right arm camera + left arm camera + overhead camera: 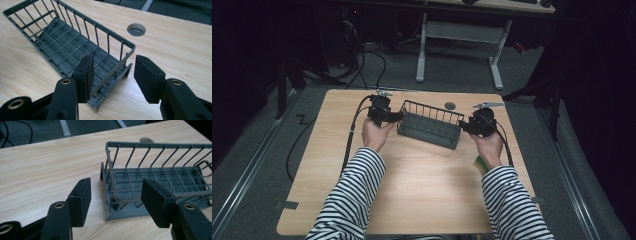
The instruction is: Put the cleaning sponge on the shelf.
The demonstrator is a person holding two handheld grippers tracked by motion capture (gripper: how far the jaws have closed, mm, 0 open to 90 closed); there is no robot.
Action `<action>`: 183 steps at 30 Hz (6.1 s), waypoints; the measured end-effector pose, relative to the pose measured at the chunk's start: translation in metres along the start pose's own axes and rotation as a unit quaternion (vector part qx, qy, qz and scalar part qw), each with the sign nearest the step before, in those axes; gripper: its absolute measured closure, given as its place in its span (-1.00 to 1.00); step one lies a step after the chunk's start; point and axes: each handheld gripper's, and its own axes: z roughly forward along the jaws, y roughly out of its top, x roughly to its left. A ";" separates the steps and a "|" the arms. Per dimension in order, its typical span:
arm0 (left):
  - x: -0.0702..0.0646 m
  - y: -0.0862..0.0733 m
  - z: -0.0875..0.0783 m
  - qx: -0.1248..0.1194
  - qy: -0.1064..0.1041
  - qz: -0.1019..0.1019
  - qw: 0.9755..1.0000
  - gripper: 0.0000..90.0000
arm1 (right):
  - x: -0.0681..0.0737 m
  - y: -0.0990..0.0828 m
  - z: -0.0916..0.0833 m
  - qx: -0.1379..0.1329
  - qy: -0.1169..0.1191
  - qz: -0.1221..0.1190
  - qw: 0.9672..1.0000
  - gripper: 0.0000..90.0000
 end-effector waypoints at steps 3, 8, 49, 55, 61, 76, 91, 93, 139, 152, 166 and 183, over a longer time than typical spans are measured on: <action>0.002 -0.001 0.005 -0.001 0.001 -0.005 1.000 -0.04 | -0.001 0.000 0.003 0.000 0.002 0.007 1.000 0.10; 0.001 -0.002 0.010 -0.002 0.010 0.003 1.000 0.05 | -0.003 0.000 0.011 0.003 0.003 0.018 1.000 0.05; 0.000 -0.009 0.004 0.037 -0.051 0.028 0.998 0.80 | -0.005 -0.005 0.022 0.079 0.045 0.020 0.996 0.37; 0.001 -0.017 -0.003 0.032 -0.065 0.025 0.997 0.79 | -0.001 -0.007 0.017 0.087 0.047 0.008 0.995 0.37; 0.000 -0.029 -0.015 0.028 -0.078 0.028 0.996 0.78 | 0.003 -0.016 0.010 0.086 0.064 0.007 0.994 0.36; -0.009 -0.058 -0.049 0.022 -0.078 0.048 0.996 0.77 | 0.026 -0.035 -0.012 0.085 0.078 -0.034 0.993 0.34; -0.013 -0.078 -0.070 0.014 -0.084 0.038 0.996 0.80 | 0.044 -0.048 -0.027 0.081 0.075 -0.071 0.991 0.33; -0.013 -0.078 -0.071 0.015 -0.085 0.037 0.996 0.81 | 0.044 -0.048 -0.028 0.082 0.077 -0.069 0.991 0.32; 0.015 -0.151 -0.095 -0.013 -0.012 0.018 1.000 -0.16 | -0.036 -0.102 -0.091 0.004 0.014 0.018 1.000 -0.21; 0.025 -0.185 -0.073 0.029 0.035 0.012 0.999 -0.21 | -0.053 -0.129 -0.075 0.070 -0.002 0.019 0.997 -0.33; 0.018 -0.195 -0.068 0.012 0.059 0.044 0.997 -0.30 | -0.049 -0.122 -0.051 0.144 -0.016 -0.008 0.989 -0.55; 0.018 -0.195 -0.067 0.013 0.059 0.044 0.997 -0.32 | -0.045 -0.107 -0.031 0.220 -0.021 -0.025 0.975 -0.56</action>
